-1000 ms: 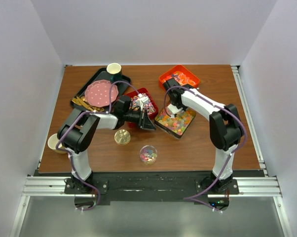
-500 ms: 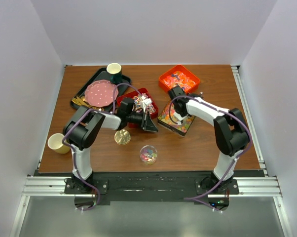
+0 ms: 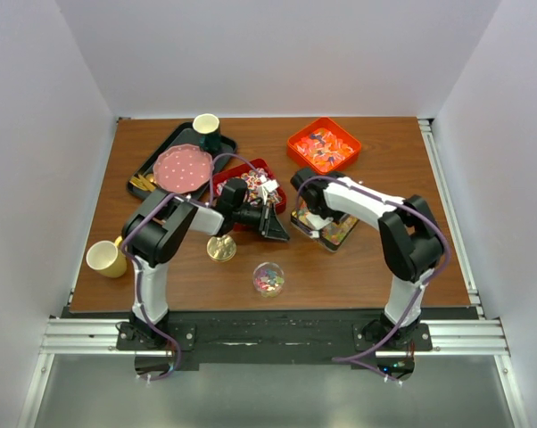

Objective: Pack the candies
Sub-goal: Scoop the fake candies from the storage box.

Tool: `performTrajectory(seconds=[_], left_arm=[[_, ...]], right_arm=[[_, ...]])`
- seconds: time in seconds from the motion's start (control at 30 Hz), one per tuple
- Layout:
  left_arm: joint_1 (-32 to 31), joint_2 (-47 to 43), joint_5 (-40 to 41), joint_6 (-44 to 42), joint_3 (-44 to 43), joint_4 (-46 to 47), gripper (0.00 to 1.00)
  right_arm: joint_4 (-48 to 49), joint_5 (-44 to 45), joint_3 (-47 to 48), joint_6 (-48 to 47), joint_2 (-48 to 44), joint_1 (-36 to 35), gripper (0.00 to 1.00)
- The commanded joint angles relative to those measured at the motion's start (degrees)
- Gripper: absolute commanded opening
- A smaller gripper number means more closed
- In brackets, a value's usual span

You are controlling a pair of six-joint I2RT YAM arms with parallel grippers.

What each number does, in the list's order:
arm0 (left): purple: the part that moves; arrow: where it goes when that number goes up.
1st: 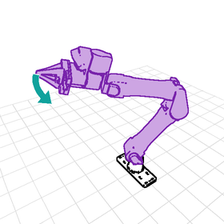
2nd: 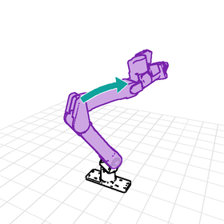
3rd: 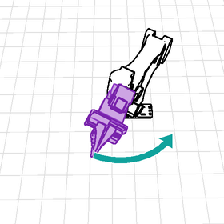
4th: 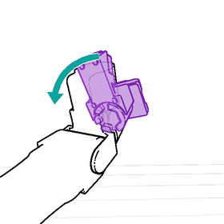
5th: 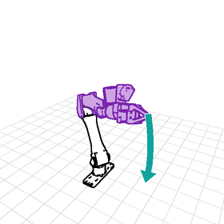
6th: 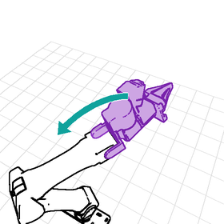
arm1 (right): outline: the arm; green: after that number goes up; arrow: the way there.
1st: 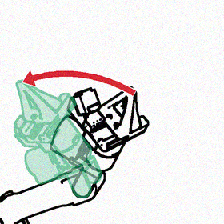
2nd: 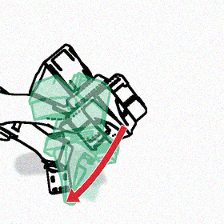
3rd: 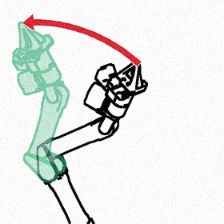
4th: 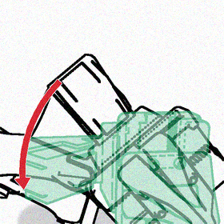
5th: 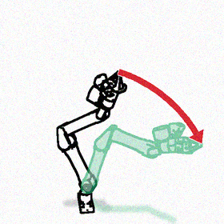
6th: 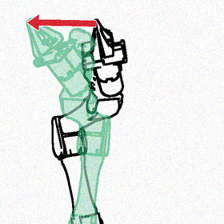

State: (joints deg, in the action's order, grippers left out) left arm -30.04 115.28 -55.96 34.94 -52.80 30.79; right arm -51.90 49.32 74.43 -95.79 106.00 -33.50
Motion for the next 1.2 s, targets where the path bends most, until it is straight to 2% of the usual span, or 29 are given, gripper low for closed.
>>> performTrajectory(seconds=[0.0, 0.13, 0.27, 0.43, 0.63, 0.8, 1.0, 1.17], left_arm=[[-0.6, 1.3, -1.1, 1.9, -1.8, 4.0, 0.0], [-0.7, 1.6, -1.2, 2.7, -1.6, 4.6, 0.0], [-0.7, 1.3, -1.0, 3.5, -1.3, 4.8, 0.0], [-0.6, -0.1, -0.6, 1.6, -1.7, 1.9, 0.0], [-0.5, -3.0, 0.9, -3.4, -3.1, -6.9, 0.0], [1.0, -6.8, 1.6, -8.6, -3.0, -16.9, 0.0], [1.7, -12.5, 3.8, -21.1, -3.3, -33.4, 0.0], [2.5, -16.4, 4.7, -29.4, -3.8, -44.7, 0.02]], right_arm=[[-14.5, -7.3, 4.8, 18.9, 3.9, -4.0, 0.0], [-21.8, -14.7, 11.3, 35.1, 9.2, -4.8, 0.0], [-26.1, -24.3, 17.0, 44.7, 12.7, -4.8, 0.0], [-26.9, -37.7, 22.2, 53.5, 15.3, -4.7, 0.0], [-21.6, -44.7, 19.3, 59.0, 14.2, -2.4, 0.0], [-15.5, -52.8, 15.1, 59.2, 10.1, 1.0, 0.0], [-8.0, -58.2, 8.9, 59.9, 3.7, 1.3, 0.0], [-3.5, -58.4, 4.1, 60.5, 0.1, 1.6, 0.0]])
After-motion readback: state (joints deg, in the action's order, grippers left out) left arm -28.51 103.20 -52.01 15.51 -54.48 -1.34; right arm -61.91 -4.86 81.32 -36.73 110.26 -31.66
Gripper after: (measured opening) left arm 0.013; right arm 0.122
